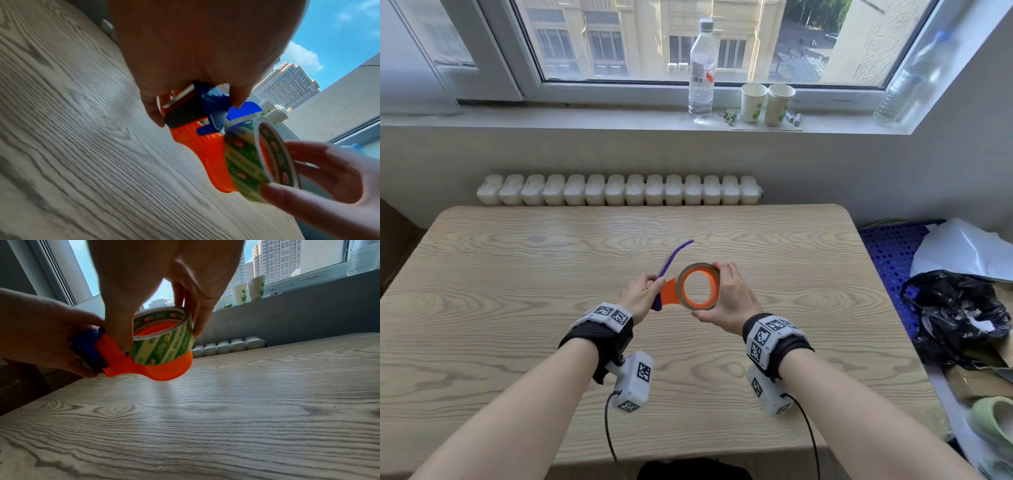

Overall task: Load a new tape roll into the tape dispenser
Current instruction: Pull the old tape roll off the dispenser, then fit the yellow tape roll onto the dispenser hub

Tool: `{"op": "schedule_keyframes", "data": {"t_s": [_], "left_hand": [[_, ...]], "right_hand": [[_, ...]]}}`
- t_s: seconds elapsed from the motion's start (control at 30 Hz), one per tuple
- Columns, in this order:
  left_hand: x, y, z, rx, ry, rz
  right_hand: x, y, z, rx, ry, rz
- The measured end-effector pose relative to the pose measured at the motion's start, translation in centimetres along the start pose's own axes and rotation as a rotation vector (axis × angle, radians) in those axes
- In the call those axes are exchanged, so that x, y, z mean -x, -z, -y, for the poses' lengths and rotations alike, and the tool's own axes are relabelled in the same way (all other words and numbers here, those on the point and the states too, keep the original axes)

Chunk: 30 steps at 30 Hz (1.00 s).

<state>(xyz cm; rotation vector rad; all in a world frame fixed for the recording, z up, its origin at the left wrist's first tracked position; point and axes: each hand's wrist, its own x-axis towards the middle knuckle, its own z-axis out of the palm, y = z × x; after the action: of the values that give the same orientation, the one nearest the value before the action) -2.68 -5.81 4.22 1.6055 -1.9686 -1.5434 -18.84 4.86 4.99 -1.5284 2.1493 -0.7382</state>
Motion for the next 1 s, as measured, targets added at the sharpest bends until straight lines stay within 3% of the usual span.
{"op": "schedule_keyframes", "data": {"t_s": [0.23,0.43,0.7,1.0], "left_hand": [[-1.6,1.6,2.3,-0.035,0.030,-0.067],[-1.8,3.1,2.5,-0.012,0.022,-0.112],[-1.9,2.4,2.4,0.089,0.057,-0.077],[-2.2,0.5,2.6,0.105,0.061,0.019]], "right_hand": [[-0.7,0.4,-0.7,-0.059,0.015,-0.089],[0.2,0.5,-3.6,0.029,-0.122,-0.115],[1.4,-2.3,-6.0,0.088,-0.320,0.212],[2.1,-5.6,-6.9,0.037,-0.351,0.285]]}}
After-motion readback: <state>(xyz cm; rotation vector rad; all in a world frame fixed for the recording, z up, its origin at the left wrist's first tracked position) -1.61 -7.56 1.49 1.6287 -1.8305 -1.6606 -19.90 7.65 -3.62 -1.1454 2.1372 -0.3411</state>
